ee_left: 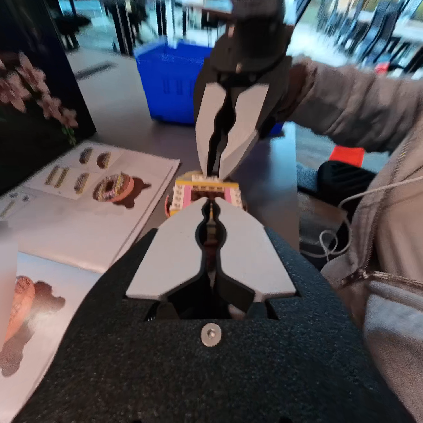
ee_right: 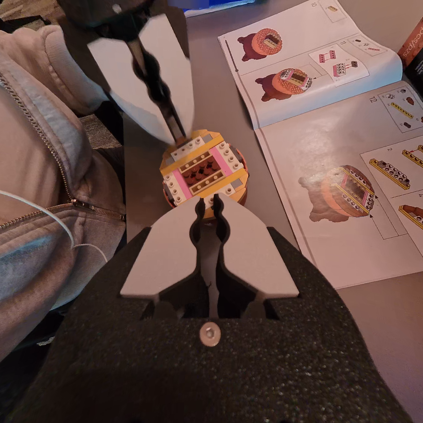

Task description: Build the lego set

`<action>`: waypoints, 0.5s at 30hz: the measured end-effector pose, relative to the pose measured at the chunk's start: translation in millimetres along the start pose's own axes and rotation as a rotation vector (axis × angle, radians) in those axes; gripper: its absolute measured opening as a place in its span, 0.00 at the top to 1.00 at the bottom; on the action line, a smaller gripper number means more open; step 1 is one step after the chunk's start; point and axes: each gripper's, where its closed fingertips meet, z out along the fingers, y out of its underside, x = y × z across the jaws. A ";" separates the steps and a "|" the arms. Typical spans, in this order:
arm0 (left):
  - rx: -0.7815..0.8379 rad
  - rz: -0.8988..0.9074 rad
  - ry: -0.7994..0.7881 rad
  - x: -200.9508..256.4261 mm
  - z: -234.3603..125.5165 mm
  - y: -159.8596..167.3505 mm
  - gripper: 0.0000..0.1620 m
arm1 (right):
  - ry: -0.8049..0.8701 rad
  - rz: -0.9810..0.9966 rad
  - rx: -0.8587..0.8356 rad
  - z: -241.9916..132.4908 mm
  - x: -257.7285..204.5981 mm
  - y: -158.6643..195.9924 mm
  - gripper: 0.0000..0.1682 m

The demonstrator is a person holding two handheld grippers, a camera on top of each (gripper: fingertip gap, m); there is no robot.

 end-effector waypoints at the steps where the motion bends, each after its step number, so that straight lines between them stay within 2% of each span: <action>1: 0.066 0.004 -0.001 0.8 -6.3 -11.8 0.96 | -0.003 0.001 0.000 0.1 0.0 -0.1 0.95; 3: 0.107 0.024 -0.038 -2.9 -19.8 -23.0 0.92 | -0.007 0.000 -0.002 0.1 0.0 -0.3 0.95; 6: 0.008 0.053 -0.128 -13.5 -31.5 -6.6 0.84 | -0.015 0.000 -0.002 -1.8 -0.2 -2.2 0.93; 9: -0.055 0.020 -0.143 -10.9 -28.8 13.1 0.76 | -0.007 0.076 0.102 -12.6 8.9 -16.5 0.82; 13: -0.026 -0.052 -0.190 -12.3 -21.8 17.2 0.81 | -0.109 0.311 0.156 -9.7 16.4 -10.1 0.73; 15: -0.013 -0.117 -0.185 -12.0 -19.0 18.6 0.88 | -0.149 0.395 0.156 -1.7 15.4 -4.1 0.73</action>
